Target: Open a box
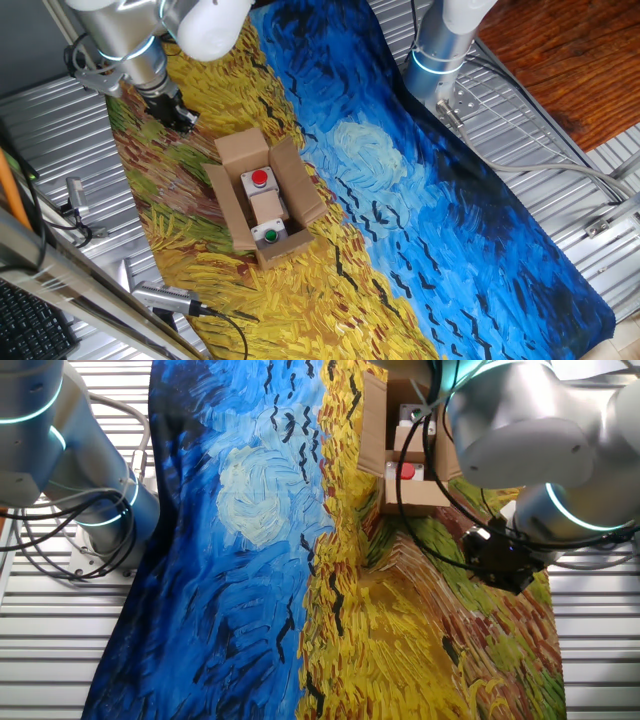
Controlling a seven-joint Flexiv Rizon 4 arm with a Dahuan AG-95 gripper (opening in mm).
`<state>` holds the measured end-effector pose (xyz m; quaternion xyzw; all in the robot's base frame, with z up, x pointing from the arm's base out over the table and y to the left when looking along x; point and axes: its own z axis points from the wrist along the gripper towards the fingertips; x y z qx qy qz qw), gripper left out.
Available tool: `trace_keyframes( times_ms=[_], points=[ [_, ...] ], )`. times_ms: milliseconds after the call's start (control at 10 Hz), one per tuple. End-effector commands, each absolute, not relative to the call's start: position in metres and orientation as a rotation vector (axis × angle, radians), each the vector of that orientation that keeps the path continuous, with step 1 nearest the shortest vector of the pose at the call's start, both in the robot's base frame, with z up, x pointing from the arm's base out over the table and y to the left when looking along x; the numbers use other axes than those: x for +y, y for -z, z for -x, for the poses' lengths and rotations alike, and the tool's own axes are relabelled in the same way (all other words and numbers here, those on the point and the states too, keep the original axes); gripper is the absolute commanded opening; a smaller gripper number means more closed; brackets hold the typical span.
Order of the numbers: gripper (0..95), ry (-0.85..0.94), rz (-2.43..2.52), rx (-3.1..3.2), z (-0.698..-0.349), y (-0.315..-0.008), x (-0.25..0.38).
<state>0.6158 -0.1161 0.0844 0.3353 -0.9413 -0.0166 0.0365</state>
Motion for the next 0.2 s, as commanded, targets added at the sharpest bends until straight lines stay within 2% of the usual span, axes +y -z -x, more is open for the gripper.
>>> trace_keyframes(
  times_ms=[100,200],
  points=[
    [0.0,0.051,-1.024,-2.893,-0.6151,-0.0842,-0.1162],
    [0.0,0.05,-1.021,-2.894,-0.6151,-0.0842,-0.1162]
  ],
)
